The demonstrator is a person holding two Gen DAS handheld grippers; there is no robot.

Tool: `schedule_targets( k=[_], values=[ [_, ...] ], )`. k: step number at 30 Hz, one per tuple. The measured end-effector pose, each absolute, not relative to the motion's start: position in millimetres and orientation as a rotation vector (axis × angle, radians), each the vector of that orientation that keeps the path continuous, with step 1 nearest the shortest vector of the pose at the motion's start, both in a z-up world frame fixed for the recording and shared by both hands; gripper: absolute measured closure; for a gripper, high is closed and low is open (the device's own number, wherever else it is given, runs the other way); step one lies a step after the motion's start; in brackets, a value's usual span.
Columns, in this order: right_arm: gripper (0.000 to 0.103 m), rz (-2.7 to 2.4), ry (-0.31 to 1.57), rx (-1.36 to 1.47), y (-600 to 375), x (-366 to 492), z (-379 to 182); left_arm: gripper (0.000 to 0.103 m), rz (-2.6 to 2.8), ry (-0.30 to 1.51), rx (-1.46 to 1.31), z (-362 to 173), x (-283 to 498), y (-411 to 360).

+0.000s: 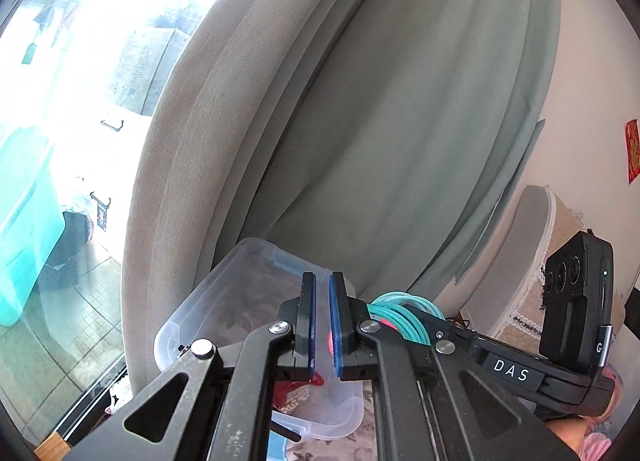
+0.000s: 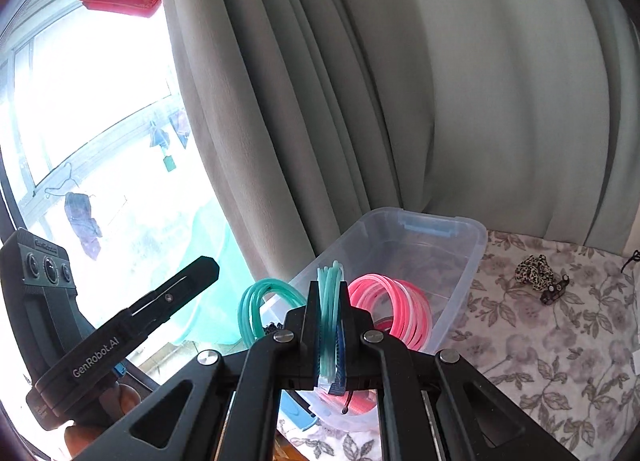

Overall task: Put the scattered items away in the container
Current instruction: 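Carry the red clip and hair ties over the clear box with both tools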

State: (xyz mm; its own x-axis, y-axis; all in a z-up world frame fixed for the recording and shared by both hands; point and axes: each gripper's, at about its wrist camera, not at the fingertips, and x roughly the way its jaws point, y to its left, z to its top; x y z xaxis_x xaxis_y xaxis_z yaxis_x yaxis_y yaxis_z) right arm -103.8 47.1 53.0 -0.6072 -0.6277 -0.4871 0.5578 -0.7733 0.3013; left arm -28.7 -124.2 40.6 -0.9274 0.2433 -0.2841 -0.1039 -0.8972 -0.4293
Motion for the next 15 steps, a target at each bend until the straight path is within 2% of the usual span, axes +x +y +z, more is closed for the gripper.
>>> schedule_targets(
  k=[13,15],
  values=[
    [0.096,-2.268,-0.110,0.900,18,-127,8,0.097,2.826,-0.654,-0.617,4,-43,-137],
    [0.093,-2.265,-0.107,0.924,17,-131,1,0.097,2.823,-0.657,-0.633,0,-45,-138]
  ],
)
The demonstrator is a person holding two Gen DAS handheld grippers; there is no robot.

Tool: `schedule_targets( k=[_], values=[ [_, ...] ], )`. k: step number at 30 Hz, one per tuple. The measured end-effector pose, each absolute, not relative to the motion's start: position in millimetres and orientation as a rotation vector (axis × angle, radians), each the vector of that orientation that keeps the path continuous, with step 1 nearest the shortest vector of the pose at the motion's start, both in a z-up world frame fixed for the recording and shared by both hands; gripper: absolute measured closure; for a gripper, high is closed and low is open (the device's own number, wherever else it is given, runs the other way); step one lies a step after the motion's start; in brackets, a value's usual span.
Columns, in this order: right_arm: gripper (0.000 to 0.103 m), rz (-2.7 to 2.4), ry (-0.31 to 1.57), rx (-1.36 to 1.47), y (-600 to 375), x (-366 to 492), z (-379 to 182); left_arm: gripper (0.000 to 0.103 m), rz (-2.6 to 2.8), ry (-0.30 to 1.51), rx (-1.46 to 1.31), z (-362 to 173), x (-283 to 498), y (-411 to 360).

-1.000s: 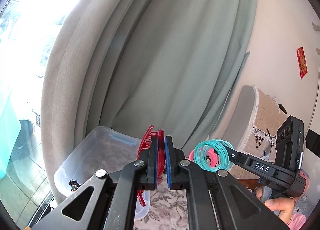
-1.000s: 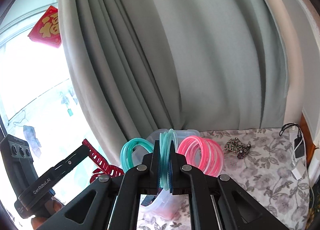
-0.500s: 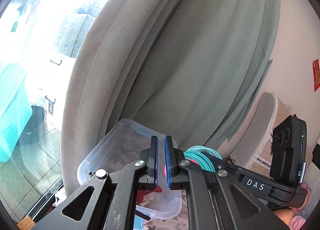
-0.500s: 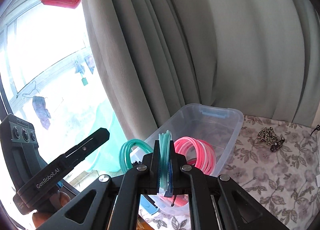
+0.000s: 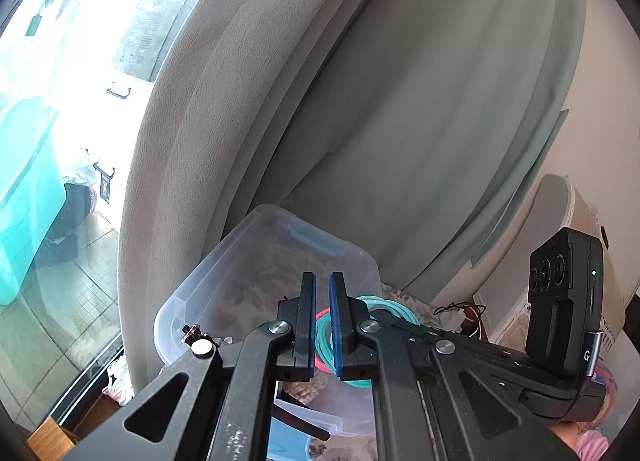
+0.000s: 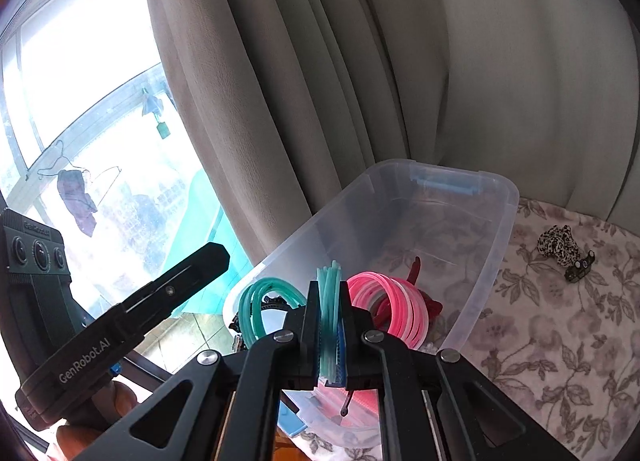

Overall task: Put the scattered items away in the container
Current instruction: 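Carry the red clip and hair ties over the clear box with both tools, then open both tools to drop the clip and hair ties into the box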

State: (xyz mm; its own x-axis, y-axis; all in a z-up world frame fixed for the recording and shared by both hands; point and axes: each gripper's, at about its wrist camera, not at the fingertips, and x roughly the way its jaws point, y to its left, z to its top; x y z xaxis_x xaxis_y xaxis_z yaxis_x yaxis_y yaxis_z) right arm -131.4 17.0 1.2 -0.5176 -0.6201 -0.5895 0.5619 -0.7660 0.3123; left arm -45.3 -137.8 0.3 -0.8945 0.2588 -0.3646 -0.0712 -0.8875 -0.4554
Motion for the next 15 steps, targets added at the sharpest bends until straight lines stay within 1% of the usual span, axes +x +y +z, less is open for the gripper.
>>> schedule_targets(
  k=[8,10,11,12,14,15],
  values=[
    [0.093,-2.282,-0.089,0.982,16,-142,-18,0.097,2.823,-0.672,-0.679,-10,-54,-140],
    [0.088,-2.286,-0.085,0.996,16,-145,-23,0.097,2.823,-0.669,-0.684,-11,-56,-138],
    [0.082,-2.289,-0.082,1.003,16,-146,-24,0.097,2.823,-0.667,-0.686,-11,-56,-137],
    [0.072,-2.300,-0.076,1.002,19,-139,-17,0.097,2.824,-0.664,-0.688,-11,-57,-136],
    [0.060,-2.308,-0.085,0.981,21,-138,-15,0.097,2.823,-0.659,-0.691,-11,-57,-134],
    [0.058,-2.310,-0.092,0.970,22,-139,-14,0.097,2.823,-0.656,-0.692,-10,-57,-133]
  ],
)
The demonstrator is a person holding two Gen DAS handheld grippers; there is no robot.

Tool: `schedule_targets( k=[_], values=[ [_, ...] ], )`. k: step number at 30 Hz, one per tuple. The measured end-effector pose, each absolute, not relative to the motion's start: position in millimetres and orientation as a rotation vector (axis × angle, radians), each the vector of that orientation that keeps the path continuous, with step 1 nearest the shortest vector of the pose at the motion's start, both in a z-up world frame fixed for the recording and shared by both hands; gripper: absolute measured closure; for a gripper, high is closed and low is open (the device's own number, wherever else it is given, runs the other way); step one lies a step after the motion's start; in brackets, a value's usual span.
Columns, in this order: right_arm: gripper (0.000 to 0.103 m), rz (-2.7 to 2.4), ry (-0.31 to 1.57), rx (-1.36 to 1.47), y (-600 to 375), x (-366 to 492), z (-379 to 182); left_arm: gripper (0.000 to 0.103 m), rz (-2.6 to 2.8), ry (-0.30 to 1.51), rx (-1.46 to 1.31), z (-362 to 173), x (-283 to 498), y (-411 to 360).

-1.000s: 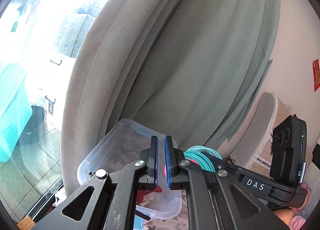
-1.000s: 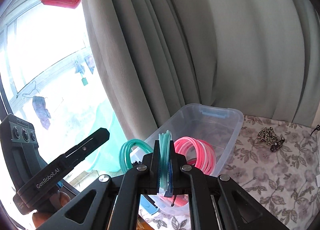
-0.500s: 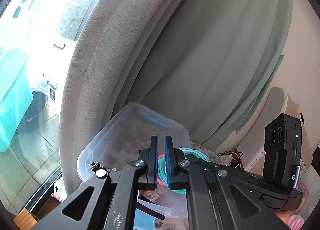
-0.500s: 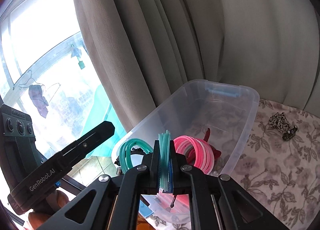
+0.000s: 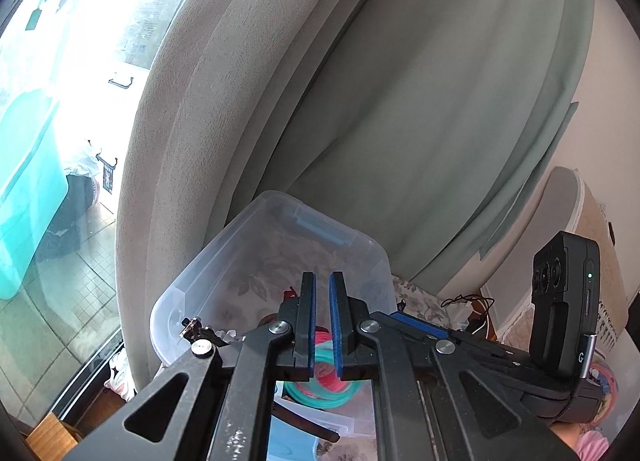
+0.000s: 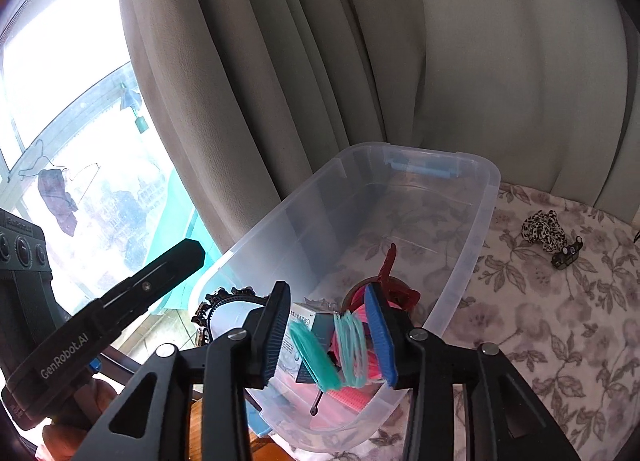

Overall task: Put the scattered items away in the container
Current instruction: 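Open both tools to drop the clip and hair ties into the box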

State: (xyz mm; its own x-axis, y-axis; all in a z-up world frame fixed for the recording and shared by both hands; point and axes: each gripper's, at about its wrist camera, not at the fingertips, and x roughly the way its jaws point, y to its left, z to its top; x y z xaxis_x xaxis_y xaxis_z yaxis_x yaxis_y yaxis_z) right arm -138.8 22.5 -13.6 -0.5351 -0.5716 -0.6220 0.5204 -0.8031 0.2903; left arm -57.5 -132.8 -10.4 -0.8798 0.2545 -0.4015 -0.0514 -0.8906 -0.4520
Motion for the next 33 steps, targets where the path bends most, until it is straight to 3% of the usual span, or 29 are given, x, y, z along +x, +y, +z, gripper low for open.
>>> schedule_targets(
  k=[15,26,33],
  values=[
    [0.054,-2.322,-0.103,0.936,32,-120,8,0.095,2.834,-0.607,-0.689,3,-46,-124],
    [0.049,-2.362,-0.190,0.855,70,-101,29,0.051,2.849,-0.514,-0.669,29,-35,-93],
    [0.044,-2.419,-0.297,0.774,120,-84,43,0.039,2.885,-0.427,-0.567,52,-23,-56]
  ],
)
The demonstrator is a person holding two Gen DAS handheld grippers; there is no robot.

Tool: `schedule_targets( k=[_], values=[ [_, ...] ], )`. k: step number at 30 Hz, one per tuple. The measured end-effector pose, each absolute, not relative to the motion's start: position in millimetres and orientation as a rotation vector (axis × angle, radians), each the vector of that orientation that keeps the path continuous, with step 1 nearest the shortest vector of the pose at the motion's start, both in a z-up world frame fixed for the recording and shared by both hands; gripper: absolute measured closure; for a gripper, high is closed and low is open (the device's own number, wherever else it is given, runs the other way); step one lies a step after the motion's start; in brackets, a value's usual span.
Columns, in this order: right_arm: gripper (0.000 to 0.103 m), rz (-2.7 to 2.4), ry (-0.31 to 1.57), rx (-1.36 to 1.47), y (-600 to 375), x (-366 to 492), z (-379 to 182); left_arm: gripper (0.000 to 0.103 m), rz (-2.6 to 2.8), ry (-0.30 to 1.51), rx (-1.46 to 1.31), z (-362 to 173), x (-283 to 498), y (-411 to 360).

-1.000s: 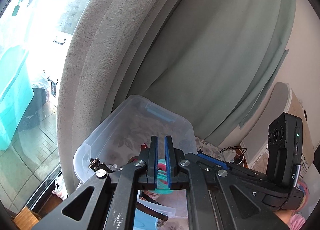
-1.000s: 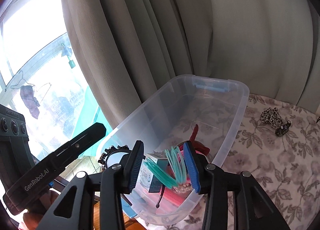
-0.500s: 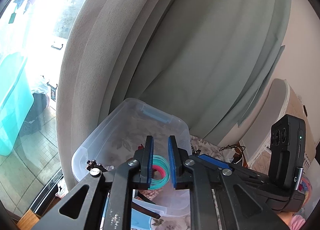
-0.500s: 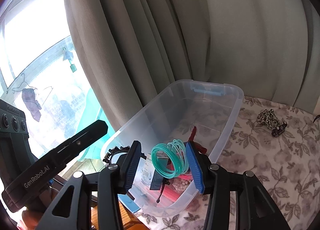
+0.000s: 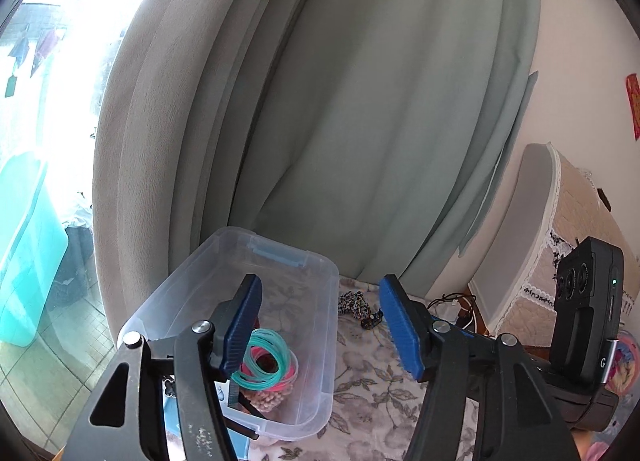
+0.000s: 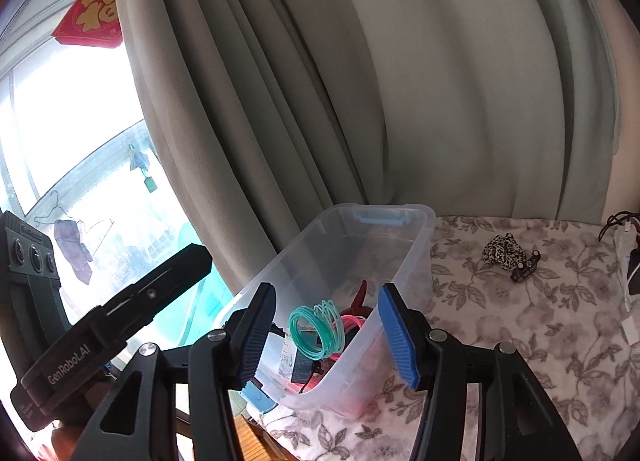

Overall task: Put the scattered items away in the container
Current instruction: 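Open both tools to drop the clip and hair ties into the box, then move both tools toward the leopard scrunchie and black toy car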

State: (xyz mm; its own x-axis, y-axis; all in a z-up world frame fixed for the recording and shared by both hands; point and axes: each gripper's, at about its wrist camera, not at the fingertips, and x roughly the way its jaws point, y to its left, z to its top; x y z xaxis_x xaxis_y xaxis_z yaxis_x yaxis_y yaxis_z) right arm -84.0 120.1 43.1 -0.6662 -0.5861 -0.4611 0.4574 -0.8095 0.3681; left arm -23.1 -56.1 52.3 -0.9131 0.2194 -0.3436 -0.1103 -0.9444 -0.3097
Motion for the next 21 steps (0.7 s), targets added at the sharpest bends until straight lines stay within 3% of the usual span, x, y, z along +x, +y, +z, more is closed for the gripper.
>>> schedule_targets(
  k=[11,21],
  values=[
    [0.037,-2.551,-0.457,0.665,212,-60,52,0.033,2.777,-0.326,-0.584,65,-32,25],
    [0.029,-2.720,-0.667,0.698,301,-65,24,0.033,2.783,-0.080,-0.679,39,-54,95]
  ],
)
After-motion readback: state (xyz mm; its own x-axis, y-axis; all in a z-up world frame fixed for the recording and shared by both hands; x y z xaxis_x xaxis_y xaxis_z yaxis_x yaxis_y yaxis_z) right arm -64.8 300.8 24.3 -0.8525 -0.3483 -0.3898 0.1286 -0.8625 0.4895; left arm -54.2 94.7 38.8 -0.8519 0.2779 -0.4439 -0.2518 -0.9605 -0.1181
